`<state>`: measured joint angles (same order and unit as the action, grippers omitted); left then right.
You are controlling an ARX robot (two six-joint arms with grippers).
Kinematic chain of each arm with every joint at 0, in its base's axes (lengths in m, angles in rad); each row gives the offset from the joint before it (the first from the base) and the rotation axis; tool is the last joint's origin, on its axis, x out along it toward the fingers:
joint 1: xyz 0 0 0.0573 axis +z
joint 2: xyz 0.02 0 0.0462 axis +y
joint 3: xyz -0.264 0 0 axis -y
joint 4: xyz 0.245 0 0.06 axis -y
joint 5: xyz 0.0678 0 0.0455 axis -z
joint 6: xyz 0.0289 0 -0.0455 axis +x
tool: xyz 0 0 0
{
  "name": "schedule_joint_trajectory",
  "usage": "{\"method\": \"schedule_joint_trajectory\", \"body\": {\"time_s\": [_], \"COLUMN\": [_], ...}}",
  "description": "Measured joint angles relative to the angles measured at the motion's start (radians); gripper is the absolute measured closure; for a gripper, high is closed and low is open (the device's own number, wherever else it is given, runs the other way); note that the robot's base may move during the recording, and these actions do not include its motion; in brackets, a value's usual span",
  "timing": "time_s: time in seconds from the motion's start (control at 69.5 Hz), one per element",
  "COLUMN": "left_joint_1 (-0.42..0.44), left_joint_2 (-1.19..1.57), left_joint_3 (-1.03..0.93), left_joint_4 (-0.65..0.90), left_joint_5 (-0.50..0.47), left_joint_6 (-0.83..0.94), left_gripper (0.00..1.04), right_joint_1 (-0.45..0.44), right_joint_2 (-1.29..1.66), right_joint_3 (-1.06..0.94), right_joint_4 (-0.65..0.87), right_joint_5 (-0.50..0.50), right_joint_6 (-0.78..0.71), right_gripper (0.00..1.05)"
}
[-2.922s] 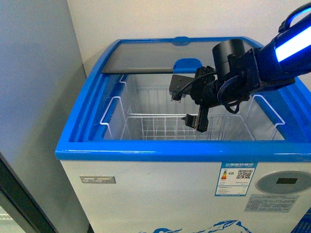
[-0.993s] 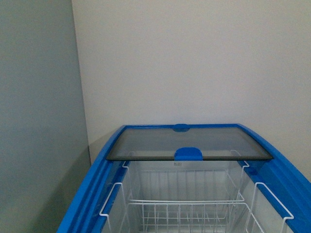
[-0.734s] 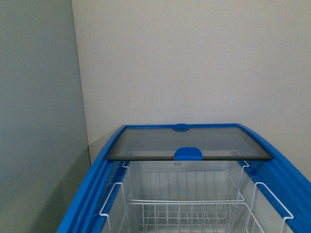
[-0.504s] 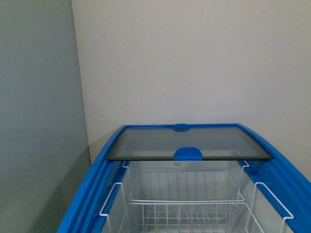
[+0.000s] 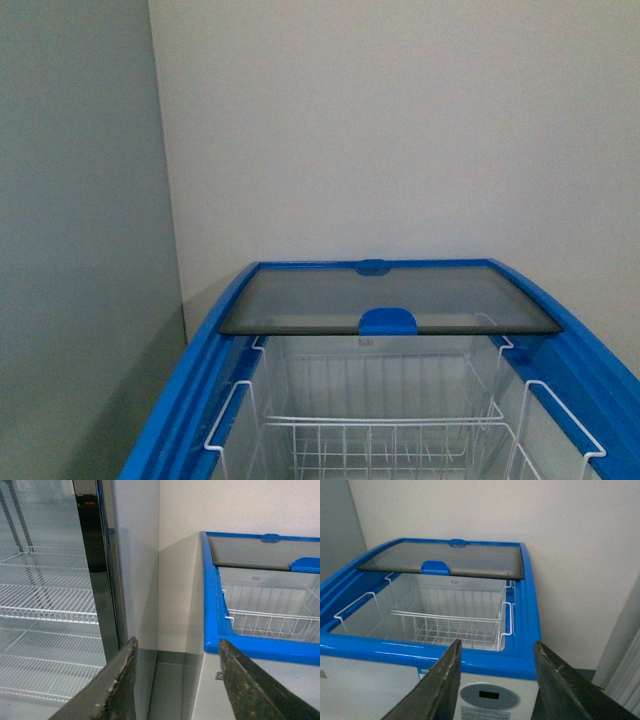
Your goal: Put drink in fridge
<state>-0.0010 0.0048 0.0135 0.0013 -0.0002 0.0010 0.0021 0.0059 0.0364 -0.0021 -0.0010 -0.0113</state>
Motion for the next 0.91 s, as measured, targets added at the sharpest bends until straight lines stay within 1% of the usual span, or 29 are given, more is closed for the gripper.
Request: {"method": "schedule_joint_trajectory", "body": {"time_s": [0.115,0.158,0.187,0.23,0.245,0.273,0.36,0.907], "left_joint_1": [0.0,0.0,0.0,0.0,0.0,0.0,0.0,0.0], "left_joint_2": [0.0,0.0,0.0,0.0,0.0,0.0,0.0,0.0], "left_joint_3": [0.0,0.0,0.0,0.0,0.0,0.0,0.0,0.0], "left_joint_4": [0.0,0.0,0.0,0.0,0.0,0.0,0.0,0.0], "left_joint_5": [0.0,0.0,0.0,0.0,0.0,0.0,0.0,0.0], "left_joint_6": [0.0,0.0,0.0,0.0,0.002,0.001,0.001,0.001], "left_gripper": [0.28,0.19,0.16,0.08,0.07,0.08,0.08,0.08], "right_joint_1": [0.0,0.0,0.0,0.0,0.0,0.0,0.0,0.0], "right_joint_2": [0.0,0.0,0.0,0.0,0.0,0.0,0.0,0.0], "right_joint_3": [0.0,0.0,0.0,0.0,0.0,0.0,0.0,0.0], "right_joint_4": [0.0,0.0,0.0,0.0,0.0,0.0,0.0,0.0], "right_joint_5": [0.0,0.0,0.0,0.0,0.0,0.0,0.0,0.0], "right_joint_6": [0.0,0.0,0.0,0.0,0.0,0.0,0.001,0.001], "right_gripper": [0.34,0.25,0.22,0.13,0.1,0.06,0.07,0.07]}}
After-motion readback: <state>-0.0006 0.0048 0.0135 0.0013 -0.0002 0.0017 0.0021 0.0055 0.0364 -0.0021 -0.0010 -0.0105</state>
